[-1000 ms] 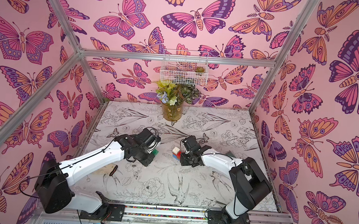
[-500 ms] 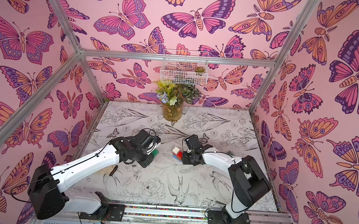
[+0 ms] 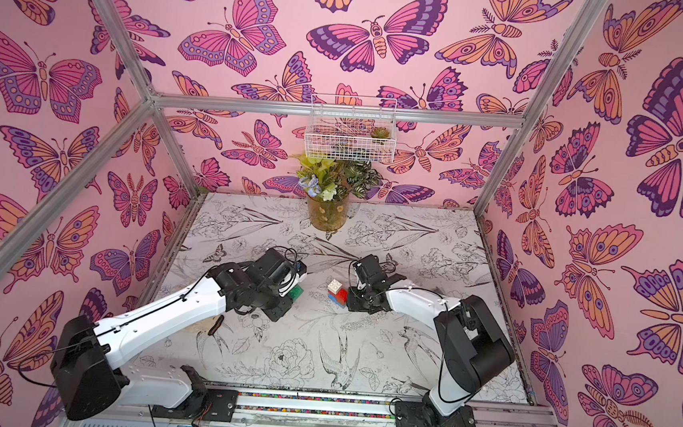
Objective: Assemble the number 5 with lego
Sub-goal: Adjust the lego brick at the center of the board.
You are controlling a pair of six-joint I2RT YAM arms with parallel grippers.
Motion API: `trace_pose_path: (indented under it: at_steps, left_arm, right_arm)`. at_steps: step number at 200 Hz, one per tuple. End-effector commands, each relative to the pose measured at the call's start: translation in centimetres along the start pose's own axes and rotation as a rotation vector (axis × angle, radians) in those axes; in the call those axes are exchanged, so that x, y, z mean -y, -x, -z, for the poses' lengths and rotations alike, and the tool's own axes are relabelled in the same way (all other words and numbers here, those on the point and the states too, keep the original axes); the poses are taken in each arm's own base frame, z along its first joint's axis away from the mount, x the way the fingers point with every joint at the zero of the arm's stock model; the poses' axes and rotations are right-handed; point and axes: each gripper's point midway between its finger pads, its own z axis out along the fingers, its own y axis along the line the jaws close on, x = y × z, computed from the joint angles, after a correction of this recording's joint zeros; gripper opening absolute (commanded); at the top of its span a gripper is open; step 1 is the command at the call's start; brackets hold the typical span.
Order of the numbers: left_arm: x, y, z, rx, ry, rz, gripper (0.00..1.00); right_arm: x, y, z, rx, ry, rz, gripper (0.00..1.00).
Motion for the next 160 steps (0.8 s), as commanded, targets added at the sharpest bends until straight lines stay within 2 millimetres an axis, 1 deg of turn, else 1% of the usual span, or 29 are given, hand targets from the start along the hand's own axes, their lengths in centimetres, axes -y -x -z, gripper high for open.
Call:
trace_pose_path:
  at_steps: [1, 23, 43, 64, 99, 107, 109, 116, 140, 160]
  left_arm:
    - [0.2, -0.4, 0.1, 0.006, 0.000, -0.016, 0.00]
    - [0.2, -0.4, 0.1, 0.005, 0.000, -0.017, 0.00]
    - [0.3, -0.5, 0.1, 0.005, -0.001, -0.018, 0.00]
    - [0.3, -0.5, 0.0, 0.003, -0.001, -0.017, 0.00]
    - [0.4, -0.5, -0.3, -0.001, -0.004, -0.019, 0.00]
    - [0.4, -0.5, -0.3, 0.001, -0.005, -0.018, 0.00]
    - [0.4, -0.6, -0.4, 0.000, -0.005, -0.018, 0.00]
    - [0.4, -0.6, -0.4, -0.001, -0.006, -0.018, 0.00]
    - [0.5, -0.6, -0.6, 0.000, -0.009, -0.016, 0.00]
    - [0.5, -0.6, -0.7, -0.003, -0.011, -0.016, 0.00]
  right_arm:
    - [-0.2, 1.2, -0.2, 0.012, 0.011, -0.010, 0.45]
    - [-0.1, 1.5, -0.1, 0.013, 0.009, -0.011, 0.45]
    - [0.0, 1.4, 0.0, 0.011, 0.009, -0.012, 0.45]
    - [-0.1, 0.9, 0.3, 0.004, 0.023, -0.020, 0.45]
    - [-0.1, -0.7, 1.2, -0.002, 0.048, -0.043, 0.45]
    - [0.0, -1.2, 1.0, -0.013, 0.051, -0.047, 0.45]
    - [-0.3, -1.0, 1.6, 0.005, 0.062, -0.044, 0.45]
    - [-0.6, -1.2, 2.0, 0.011, 0.071, -0.043, 0.45]
    - [-1.3, -1.9, 2.4, 0.009, 0.088, -0.046, 0.45]
    - [-2.0, -2.3, 2.3, 0.011, 0.115, -0.064, 0.45]
